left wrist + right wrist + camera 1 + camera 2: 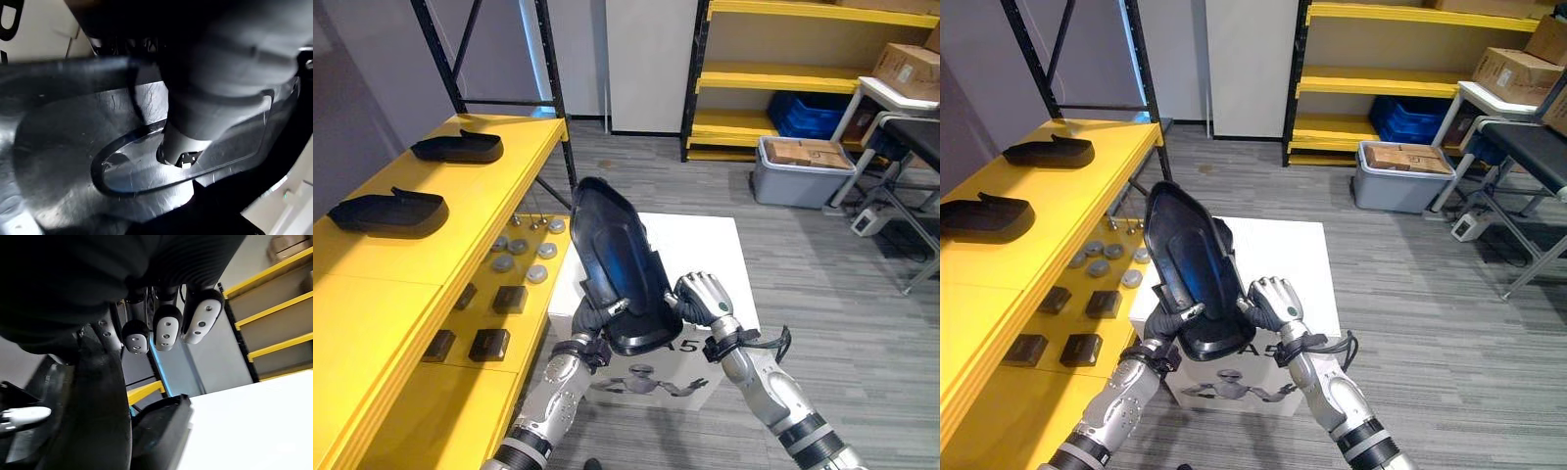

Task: Walk over and take plastic housings, then place them on the shelf

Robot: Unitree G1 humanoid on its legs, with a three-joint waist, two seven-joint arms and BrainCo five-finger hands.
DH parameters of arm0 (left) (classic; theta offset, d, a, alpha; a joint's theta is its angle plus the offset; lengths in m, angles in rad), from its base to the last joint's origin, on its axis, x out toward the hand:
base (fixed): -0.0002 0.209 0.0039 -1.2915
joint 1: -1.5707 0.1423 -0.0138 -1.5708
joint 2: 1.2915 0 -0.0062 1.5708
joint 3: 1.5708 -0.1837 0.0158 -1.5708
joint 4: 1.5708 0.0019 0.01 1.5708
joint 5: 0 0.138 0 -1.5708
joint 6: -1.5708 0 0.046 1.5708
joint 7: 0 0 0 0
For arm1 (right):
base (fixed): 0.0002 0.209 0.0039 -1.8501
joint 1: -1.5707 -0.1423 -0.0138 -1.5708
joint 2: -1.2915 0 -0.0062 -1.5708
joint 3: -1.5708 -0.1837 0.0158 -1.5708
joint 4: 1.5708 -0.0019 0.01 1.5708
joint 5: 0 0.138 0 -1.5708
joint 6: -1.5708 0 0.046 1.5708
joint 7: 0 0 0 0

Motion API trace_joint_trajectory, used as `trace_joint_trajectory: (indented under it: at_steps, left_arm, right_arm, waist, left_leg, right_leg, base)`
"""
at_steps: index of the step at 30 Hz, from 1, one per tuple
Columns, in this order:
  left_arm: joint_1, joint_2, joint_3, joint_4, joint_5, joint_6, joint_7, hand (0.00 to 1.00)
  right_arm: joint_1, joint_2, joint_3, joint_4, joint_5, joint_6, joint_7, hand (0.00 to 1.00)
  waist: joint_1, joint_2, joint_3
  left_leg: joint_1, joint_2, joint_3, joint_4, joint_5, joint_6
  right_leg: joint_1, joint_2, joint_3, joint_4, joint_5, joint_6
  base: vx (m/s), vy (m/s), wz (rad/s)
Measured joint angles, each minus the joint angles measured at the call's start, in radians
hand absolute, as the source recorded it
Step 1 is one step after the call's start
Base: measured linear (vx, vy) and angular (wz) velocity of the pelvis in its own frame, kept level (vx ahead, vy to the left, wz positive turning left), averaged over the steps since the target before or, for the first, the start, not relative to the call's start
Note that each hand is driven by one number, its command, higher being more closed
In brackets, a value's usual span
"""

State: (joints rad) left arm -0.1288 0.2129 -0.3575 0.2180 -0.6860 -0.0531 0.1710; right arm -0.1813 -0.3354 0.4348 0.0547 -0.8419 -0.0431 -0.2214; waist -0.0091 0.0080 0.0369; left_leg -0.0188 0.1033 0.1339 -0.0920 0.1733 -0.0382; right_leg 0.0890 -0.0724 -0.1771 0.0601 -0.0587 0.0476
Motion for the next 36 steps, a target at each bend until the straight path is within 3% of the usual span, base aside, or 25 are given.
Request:
trace_joint_trajectory:
  at_steps: [6, 11, 13, 15, 20, 26, 30, 36]
  left_arm:
    - [0.000, -0.006, 0.021, -0.007, 0.008, 0.000, 0.020, 1.00]
    - [0.036, -0.060, 0.088, -0.188, 0.169, -0.002, 0.021, 1.00]
    - [0.040, -0.081, 0.112, -0.210, 0.224, -0.005, 0.021, 1.00]
    - [0.067, -0.087, 0.154, -0.212, 0.305, -0.005, 0.021, 1.00]
    - [0.145, -0.099, 0.251, -0.224, 0.396, -0.004, 0.024, 1.00]
    - [0.226, -0.139, 0.355, -0.310, 0.471, -0.007, 0.023, 1.00]
    - [0.276, -0.167, 0.430, -0.355, 0.480, -0.013, 0.020, 1.00]
    - [0.385, -0.211, 0.523, -0.411, 0.484, -0.048, -0.008, 1.00]
  right_arm:
    - [0.052, 0.040, -0.012, -0.052, 0.083, -0.010, -0.019, 0.00]
    - [0.122, 0.121, -0.124, -0.250, 0.355, -0.031, -0.009, 0.00]
    - [0.125, 0.145, -0.168, -0.303, 0.454, -0.054, -0.003, 0.00]
    - [0.125, 0.175, -0.249, -0.373, 0.633, -0.098, 0.008, 0.00]
    - [0.147, 0.190, -0.375, -0.435, 0.831, -0.143, 0.028, 0.00]
    - [0.208, 0.215, -0.597, -0.393, 1.042, -0.188, 0.071, 0.00]
    - [0.305, 0.216, -0.710, -0.257, 1.075, -0.188, 0.097, 0.00]
    - [0.445, 0.242, -0.837, 0.097, 0.978, -0.124, 0.127, 0.00]
  waist:
    - [-0.002, -0.001, -0.001]
    - [-0.002, -0.001, -0.001]
    - [-0.002, -0.001, -0.001]
    - [-0.007, 0.000, -0.007]
    - [-0.018, 0.000, -0.007]
    - [-0.021, -0.001, -0.007]
    - [-0.026, 0.000, -0.007]
    - [-0.034, 0.002, -0.008]
  left_leg:
    - [0.002, -0.006, 0.000, 0.000, 0.000, 0.000]
    - [0.006, -0.009, 0.000, 0.000, 0.000, 0.000]
    - [0.010, -0.009, 0.000, 0.000, 0.000, 0.000]
    - [0.014, -0.008, 0.000, 0.000, 0.000, -0.001]
    - [0.015, -0.008, 0.006, 0.000, -0.002, -0.003]
    - [0.015, -0.007, 0.013, 0.000, -0.005, -0.006]
    - [0.014, -0.003, 0.030, 0.000, -0.009, -0.011]
    - [0.014, 0.001, 0.030, 0.000, -0.012, -0.015]
  right_leg:
    - [0.002, 0.002, 0.000, 0.000, 0.000, 0.000]
    - [0.003, -0.001, 0.000, 0.003, 0.000, 0.000]
    - [0.007, -0.001, 0.000, 0.004, 0.000, 0.001]
    - [0.010, -0.001, 0.000, 0.002, -0.001, 0.001]
    - [0.007, -0.001, 0.005, 0.001, -0.001, 0.001]
    - [0.004, 0.000, 0.012, -0.003, 0.000, 0.002]
    - [-0.004, 0.002, 0.028, -0.003, 0.000, 0.002]
    - [-0.002, 0.006, 0.027, -0.004, 0.000, 0.002]
  base:
    - [0.00, 0.000, 0.00]
    - [0.00, 0.000, 0.00]
    - [0.00, 0.000, 0.00]
    - [0.00, 0.000, 0.00]
    - [0.00, 0.000, -0.01]
    - [0.00, 0.000, -0.02]
    - [0.00, -0.003, -0.13]
    - [0.00, 0.000, 0.00]
